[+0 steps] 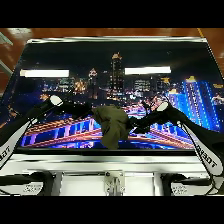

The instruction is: Fold the shirts.

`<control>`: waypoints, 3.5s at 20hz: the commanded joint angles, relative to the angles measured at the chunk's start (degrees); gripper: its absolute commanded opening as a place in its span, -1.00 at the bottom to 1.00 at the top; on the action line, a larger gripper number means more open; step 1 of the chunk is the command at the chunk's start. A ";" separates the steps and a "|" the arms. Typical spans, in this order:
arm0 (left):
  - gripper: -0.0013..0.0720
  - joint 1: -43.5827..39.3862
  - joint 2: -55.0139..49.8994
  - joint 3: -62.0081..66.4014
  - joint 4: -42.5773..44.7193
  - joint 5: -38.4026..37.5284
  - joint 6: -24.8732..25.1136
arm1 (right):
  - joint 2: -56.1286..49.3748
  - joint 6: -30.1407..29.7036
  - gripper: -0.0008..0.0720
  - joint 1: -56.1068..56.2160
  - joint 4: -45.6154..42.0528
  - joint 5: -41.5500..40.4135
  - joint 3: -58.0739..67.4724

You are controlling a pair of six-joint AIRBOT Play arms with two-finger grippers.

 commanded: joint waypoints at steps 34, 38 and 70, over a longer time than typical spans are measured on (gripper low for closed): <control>-0.86 2.86 39.47 44.96 40.68 -23.76 -6.10 | 53.70 1.31 -0.79 -8.04 -35.39 1.99 38.84; -0.86 2.89 38.16 44.83 41.03 -23.30 -2.27 | 52.02 1.31 -0.79 -8.07 -36.59 -21.11 38.84; -0.86 -3.65 37.38 -3.54 29.90 -4.90 -7.54 | 31.08 7.37 0.89 -23.78 -17.00 19.58 -9.35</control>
